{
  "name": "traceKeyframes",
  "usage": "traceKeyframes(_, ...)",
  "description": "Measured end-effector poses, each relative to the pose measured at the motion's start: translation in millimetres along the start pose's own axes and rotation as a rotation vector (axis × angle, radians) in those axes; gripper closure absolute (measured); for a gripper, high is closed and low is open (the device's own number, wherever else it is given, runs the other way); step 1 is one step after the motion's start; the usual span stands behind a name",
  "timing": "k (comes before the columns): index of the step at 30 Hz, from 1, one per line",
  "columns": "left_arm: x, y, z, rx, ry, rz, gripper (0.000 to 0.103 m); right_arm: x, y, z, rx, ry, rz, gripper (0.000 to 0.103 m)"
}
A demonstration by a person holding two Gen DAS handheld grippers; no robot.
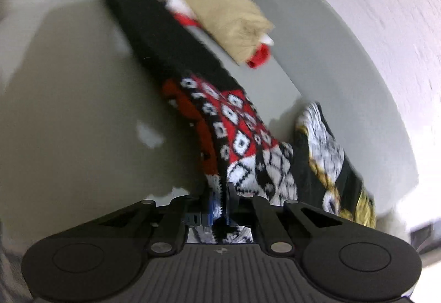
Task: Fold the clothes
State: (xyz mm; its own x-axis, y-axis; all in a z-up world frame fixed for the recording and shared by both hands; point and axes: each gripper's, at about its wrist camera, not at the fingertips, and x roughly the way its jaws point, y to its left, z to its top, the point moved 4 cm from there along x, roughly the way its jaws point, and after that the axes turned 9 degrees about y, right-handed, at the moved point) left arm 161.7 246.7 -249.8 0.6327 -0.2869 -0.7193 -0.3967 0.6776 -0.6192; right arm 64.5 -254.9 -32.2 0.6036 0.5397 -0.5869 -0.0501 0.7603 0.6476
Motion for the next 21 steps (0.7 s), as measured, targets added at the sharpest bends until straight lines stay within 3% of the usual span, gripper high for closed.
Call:
traceKeyframes(4, -36, 4, -13, -0.110, -0.049, -0.022, 0.099, -14, -22, -5, 0.061, -0.019, -0.001, 0.028)
traceKeyframes(6, -33, 18, -16, -0.132, -0.022, 0.024, 0.098, -14, -31, -6, 0.077, -0.017, -0.013, 0.028)
traceKeyframes(10, -34, 19, -20, -0.088, 0.029, 0.008, 0.093, -1, -47, -9, 0.109, 0.044, -0.032, 0.028)
traceKeyframes(12, -52, 1, -28, 0.000, 0.051, 0.019, 0.091, -4, -58, -12, 0.120, 0.045, -0.056, 0.028)
traceKeyframes(15, -85, -29, -56, 0.192, 0.066, 0.020, 0.065, -14, -76, -15, 0.135, 0.021, -0.101, 0.022)
traceKeyframes(16, -91, -41, -68, 0.239, 0.080, 0.007, 0.061, -18, -85, -15, 0.147, 0.008, -0.122, 0.022)
traceKeyframes(20, -105, -86, -111, 0.424, 0.124, -0.037, 0.061, -17, -120, -12, 0.196, -0.005, -0.197, 0.022)
traceKeyframes(21, -100, -99, -120, 0.466, 0.130, -0.042, 0.061, -8, -127, -10, 0.193, 0.006, -0.219, 0.027)
